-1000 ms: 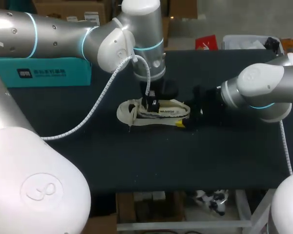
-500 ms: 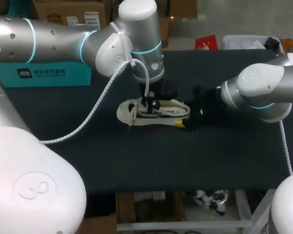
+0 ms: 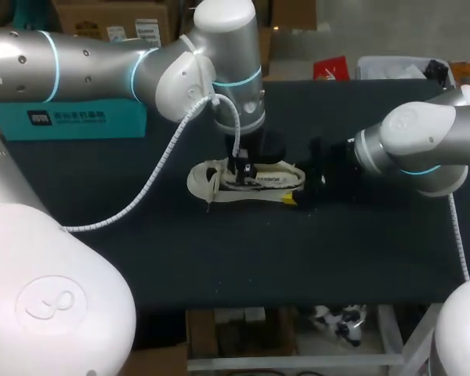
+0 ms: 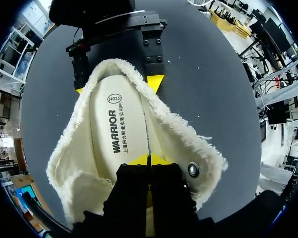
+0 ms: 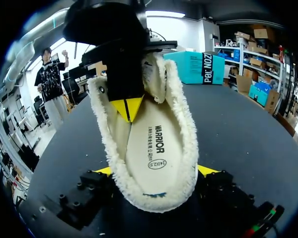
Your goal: Open the shoe tongue, take the insole out of the shoe, put the insole back into the shoe, and pack the shoe into the shoebox
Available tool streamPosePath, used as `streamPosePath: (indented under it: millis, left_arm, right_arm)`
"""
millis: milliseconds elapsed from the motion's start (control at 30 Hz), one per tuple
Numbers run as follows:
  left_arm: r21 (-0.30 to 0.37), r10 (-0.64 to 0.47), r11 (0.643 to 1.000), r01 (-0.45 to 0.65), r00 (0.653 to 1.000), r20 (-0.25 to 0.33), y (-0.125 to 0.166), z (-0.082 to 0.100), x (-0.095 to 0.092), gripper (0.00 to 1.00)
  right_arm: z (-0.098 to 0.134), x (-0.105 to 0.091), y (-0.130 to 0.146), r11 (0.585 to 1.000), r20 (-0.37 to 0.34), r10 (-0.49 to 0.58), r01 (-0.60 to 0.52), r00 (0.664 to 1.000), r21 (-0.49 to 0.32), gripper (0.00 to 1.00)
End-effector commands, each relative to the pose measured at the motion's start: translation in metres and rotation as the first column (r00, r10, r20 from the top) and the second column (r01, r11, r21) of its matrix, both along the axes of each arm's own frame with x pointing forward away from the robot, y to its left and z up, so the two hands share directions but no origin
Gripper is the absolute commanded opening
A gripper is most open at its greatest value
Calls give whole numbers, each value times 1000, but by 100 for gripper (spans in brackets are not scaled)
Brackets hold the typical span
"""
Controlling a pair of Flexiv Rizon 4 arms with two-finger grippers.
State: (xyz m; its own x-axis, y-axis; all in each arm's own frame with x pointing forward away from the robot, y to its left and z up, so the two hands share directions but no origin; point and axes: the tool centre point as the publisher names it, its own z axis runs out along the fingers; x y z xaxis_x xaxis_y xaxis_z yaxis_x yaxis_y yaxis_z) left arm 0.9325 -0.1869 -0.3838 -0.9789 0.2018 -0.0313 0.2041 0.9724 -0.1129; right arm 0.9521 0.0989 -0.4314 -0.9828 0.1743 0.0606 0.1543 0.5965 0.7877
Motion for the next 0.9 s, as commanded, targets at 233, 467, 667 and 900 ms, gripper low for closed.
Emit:
streamPosePath:
  millis: [233, 467, 667, 900]
  left_arm:
    - [19, 27, 999, -26, 999, -18, -2, -21, -1, 0]
    - [5, 63, 998, -63, 998, 14, 0, -35, 1, 0]
    - [0, 66, 998, -66, 998, 26, -1, -45, -1, 0]
    - [-6, 66, 998, -66, 996, 52, -2, -47, -4, 0]
  right_arm:
    - [-7, 1, -1, 1000, -1, 1, -1, 1000, 1, 0]
    - [-7, 1, -1, 1000, -1, 1, -1, 1000, 1, 0]
    - [-7, 1, -1, 1000, -1, 1, -1, 1000, 1, 0]
    - [-7, 1, -1, 1000, -1, 1, -1, 1000, 1, 0]
